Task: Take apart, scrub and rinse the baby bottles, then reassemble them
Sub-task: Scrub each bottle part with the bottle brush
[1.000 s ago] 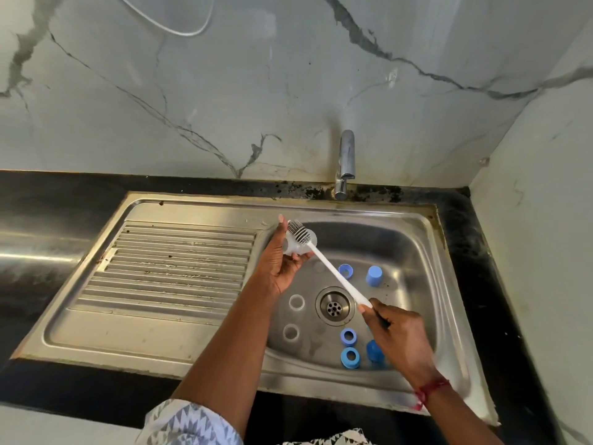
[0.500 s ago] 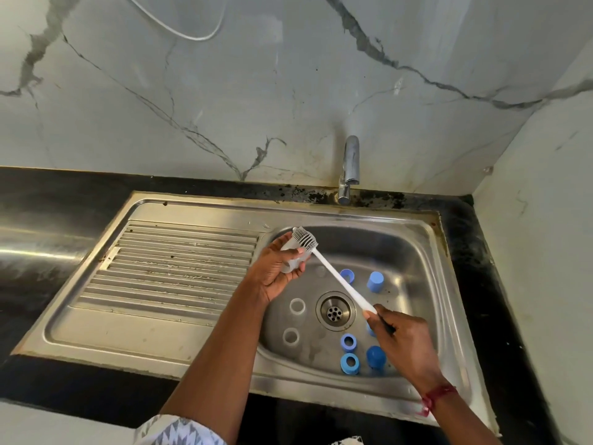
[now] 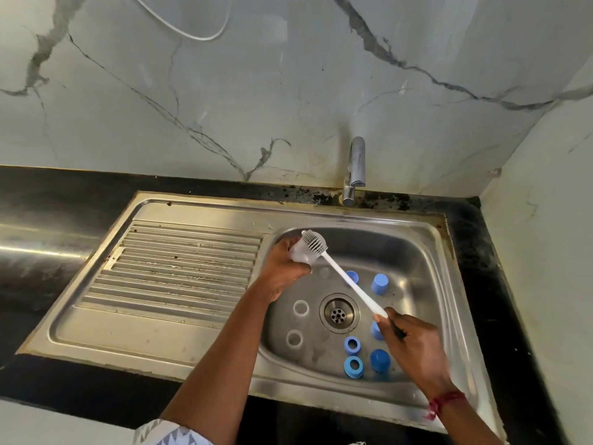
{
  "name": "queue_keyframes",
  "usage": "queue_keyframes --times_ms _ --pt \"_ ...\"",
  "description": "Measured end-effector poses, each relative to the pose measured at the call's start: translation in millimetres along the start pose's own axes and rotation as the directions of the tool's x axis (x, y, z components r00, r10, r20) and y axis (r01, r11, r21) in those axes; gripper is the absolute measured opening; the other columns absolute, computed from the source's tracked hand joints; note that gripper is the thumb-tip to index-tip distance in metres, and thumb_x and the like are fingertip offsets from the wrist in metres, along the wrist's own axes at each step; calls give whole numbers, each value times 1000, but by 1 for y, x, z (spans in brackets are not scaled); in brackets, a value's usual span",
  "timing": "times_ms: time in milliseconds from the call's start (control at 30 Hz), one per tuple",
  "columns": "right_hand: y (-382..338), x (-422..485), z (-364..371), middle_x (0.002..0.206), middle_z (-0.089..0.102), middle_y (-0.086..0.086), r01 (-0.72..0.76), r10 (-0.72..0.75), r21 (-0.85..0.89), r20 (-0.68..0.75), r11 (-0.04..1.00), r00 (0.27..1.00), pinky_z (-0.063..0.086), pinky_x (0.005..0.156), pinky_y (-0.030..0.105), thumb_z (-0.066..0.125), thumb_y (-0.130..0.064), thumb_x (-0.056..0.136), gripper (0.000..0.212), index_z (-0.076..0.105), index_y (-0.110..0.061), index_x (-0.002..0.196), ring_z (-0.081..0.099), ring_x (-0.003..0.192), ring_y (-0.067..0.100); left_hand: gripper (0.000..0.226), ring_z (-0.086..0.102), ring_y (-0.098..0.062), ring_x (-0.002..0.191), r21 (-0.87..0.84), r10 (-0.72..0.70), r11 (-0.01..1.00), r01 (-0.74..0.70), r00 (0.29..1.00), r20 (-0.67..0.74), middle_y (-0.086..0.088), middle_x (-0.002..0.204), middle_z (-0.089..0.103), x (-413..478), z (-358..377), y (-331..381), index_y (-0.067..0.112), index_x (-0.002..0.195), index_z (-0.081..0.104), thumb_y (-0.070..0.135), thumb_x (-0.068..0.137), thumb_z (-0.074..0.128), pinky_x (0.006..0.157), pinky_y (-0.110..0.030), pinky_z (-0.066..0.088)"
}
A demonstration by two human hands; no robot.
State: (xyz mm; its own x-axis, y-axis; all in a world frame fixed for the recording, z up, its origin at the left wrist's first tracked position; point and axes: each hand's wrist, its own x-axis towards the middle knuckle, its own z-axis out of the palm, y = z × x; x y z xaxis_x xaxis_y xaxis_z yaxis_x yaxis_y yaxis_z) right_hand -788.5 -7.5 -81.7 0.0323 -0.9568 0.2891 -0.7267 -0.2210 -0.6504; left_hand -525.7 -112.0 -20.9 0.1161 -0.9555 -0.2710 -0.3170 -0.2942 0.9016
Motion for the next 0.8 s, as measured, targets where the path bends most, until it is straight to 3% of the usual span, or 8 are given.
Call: queue_keyframes --times_ms 100,200,333,400,467,567,700,800 --pt "0 3 -3 51 51 -13 -124 124 14 9 992 992 36 43 15 62 -41 94 29 69 -22 72 51 47 8 77 63 -19 103 68 -2 998 2 1000 -1 -2 116 65 -1 1 -5 17 137 55 3 66 83 92 -36 56" --pt "-4 1 -2 47 46 -12 -146 146 -15 41 989 988 37 42 19 68 -35 92 25 68 -22 70 45 43 7 79 63 -18 106 96 47 994 -44 998 -29 -4 122 65 -5 4 -7 16 138 55 11 67 88 94 -35 55" --pt "-14 -6 1 53 51 -10 -61 62 -14 43 998 997 43 46 18 66 -38 89 22 76 -18 87 48 45 3 71 53 -16 115 294 210 939 -180 975 -76 1 126 56 -9 4 -3 14 136 56 15 72 87 95 -17 40" --pt "-17 -6 0 53 50 -11 -13 14 -25 31 1000 999 41 46 15 65 -39 89 25 77 -18 88 46 45 0 73 46 -21 124 379 249 905 -194 963 -102 -8 134 50 -10 3 -1 16 140 53 18 74 84 96 -18 33" --pt "-16 -4 0 55 55 -10 -59 58 15 36 998 998 46 47 21 60 -48 93 34 77 -19 89 52 47 3 73 47 -23 125 414 282 885 -212 952 -116 -11 135 51 -10 4 -1 17 140 53 20 73 83 92 -15 29" --pt "-15 0 1 55 59 -6 -175 173 14 70 985 982 48 47 29 51 -59 93 46 75 -20 86 54 47 6 66 54 -17 110 377 290 904 -202 937 -194 -3 122 59 -9 6 -5 19 130 58 21 69 83 84 -14 33" --pt "-25 5 -4 50 53 5 -299 286 81 140 951 948 39 44 25 59 -50 88 35 74 -19 79 40 40 7 61 52 -10 98 296 304 928 -226 920 -249 6 110 58 -11 9 -11 21 119 57 23 66 86 79 -25 42" --pt "-27 5 -6 51 55 6 -352 327 108 200 930 924 36 42 19 65 -41 91 27 74 -18 79 40 40 6 52 63 -13 95 64 210 978 -200 934 -288 7 108 65 -10 7 -11 30 108 55 17 69 87 76 -28 50"
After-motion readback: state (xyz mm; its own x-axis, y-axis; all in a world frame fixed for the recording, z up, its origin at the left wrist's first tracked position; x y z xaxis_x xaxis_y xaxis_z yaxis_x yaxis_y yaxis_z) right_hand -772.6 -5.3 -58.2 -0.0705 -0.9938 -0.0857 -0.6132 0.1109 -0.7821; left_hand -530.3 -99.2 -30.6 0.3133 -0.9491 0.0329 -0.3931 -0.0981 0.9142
